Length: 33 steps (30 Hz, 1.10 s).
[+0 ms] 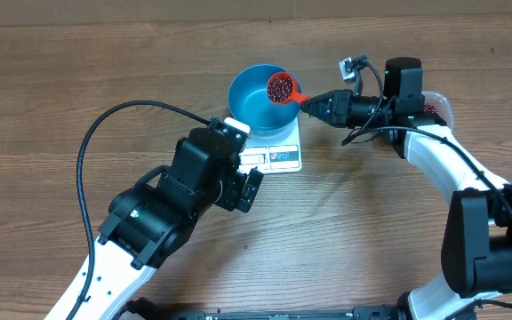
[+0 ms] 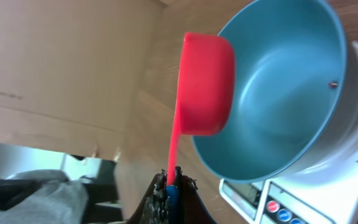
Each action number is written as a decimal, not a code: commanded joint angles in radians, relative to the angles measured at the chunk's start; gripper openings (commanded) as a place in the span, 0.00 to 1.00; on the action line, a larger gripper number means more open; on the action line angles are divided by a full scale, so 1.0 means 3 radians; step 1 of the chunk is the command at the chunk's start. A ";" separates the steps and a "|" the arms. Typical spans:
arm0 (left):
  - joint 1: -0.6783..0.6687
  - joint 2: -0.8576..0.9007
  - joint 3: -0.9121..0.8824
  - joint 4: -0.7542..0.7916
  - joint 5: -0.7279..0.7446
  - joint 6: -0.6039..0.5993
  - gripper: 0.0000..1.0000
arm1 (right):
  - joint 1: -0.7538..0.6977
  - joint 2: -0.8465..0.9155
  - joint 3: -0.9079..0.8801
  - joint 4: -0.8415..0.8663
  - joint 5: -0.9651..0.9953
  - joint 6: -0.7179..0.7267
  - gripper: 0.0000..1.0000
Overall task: Scoop item into bowl and weigh 150g on scale
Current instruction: 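Carry the red scoop with the right gripper over the teal bowl, then tip the red scoop to pour beans into the teal bowl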
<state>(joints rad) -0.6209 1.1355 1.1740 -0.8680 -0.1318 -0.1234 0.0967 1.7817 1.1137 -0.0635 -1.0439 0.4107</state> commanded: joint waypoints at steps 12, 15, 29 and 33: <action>0.0018 0.0011 0.0023 0.0004 -0.0029 0.0051 0.99 | 0.0114 0.0015 0.0009 0.0025 0.0512 -0.1319 0.04; 0.0018 0.0011 0.0023 0.0004 -0.0029 0.0051 0.99 | 0.0114 0.0015 0.0009 0.0024 0.0512 -0.1600 0.04; 0.0018 0.0011 0.0023 0.0004 -0.0029 0.0051 1.00 | 0.0114 0.0015 0.0009 0.0020 0.0401 -0.2510 0.04; 0.0018 0.0011 0.0023 0.0004 -0.0029 0.0051 1.00 | 0.0114 0.0015 0.0009 0.0022 0.0333 -0.3070 0.04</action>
<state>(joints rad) -0.6209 1.1355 1.1740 -0.8680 -0.1318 -0.1234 0.1280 1.7817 1.1137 -0.0643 -0.9138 -0.3511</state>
